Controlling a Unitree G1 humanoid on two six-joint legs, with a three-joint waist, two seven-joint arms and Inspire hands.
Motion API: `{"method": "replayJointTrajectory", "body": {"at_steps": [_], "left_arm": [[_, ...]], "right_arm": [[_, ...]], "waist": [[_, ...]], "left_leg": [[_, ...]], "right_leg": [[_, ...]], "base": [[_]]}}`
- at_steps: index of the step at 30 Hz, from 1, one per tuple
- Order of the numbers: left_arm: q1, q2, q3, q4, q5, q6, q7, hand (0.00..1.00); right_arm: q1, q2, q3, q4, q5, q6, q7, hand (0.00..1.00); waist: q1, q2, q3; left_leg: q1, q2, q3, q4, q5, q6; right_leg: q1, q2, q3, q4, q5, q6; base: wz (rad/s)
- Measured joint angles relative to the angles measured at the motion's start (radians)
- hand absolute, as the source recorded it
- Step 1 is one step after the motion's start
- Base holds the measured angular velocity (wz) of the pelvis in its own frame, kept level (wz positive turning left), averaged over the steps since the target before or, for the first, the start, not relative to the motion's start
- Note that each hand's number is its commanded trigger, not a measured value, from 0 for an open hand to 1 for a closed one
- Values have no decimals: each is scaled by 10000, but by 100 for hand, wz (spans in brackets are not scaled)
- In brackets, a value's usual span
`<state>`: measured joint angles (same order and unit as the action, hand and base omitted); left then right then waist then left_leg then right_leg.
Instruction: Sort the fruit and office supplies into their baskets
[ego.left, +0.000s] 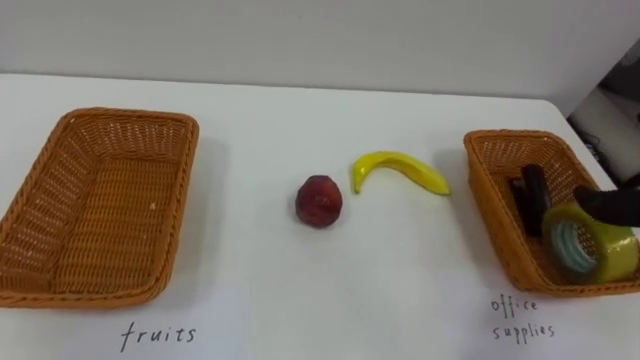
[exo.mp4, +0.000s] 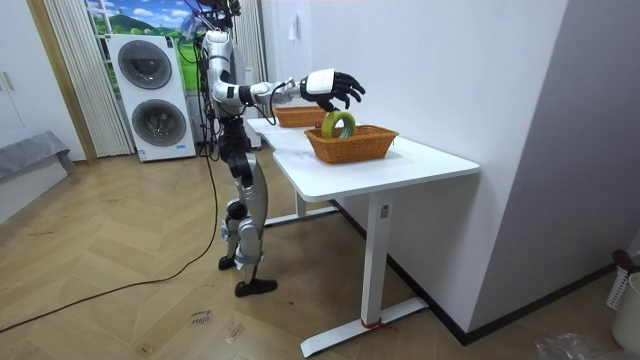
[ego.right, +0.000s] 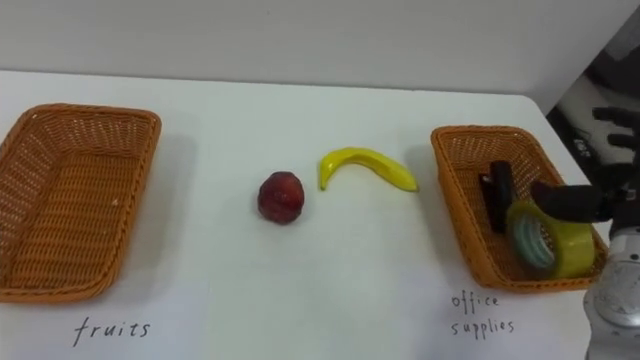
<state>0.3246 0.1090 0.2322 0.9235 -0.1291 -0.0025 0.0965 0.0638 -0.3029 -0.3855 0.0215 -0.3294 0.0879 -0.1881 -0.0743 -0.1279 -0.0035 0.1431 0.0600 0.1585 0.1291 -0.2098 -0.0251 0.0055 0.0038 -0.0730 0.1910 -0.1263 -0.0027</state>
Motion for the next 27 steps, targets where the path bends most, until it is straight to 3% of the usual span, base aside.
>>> {"method": "replayJointTrajectory", "body": {"at_steps": [10,20,27], "left_arm": [[-19,0,-7,-1,0,3,60,0],[-33,8,-9,-1,-353,3,90,0],[-219,33,0,266,-337,9,74,0]], "right_arm": [[0,-52,0,-28,-7,0,-5,0],[0,-57,6,-87,53,0,21,0],[-14,-112,7,-1953,424,26,388,0]], "waist": [[3,67,54],[111,71,56],[227,133,87]], "left_leg": [[-14,1,16,-121,-20,29],[-14,0,59,-120,-21,32],[-14,6,61,-148,-27,39]], "right_leg": [[-140,31,54,122,-4,3],[-169,39,86,127,-4,3],[-186,51,107,129,-6,2]], "base": [[0],[0],[0]]}}
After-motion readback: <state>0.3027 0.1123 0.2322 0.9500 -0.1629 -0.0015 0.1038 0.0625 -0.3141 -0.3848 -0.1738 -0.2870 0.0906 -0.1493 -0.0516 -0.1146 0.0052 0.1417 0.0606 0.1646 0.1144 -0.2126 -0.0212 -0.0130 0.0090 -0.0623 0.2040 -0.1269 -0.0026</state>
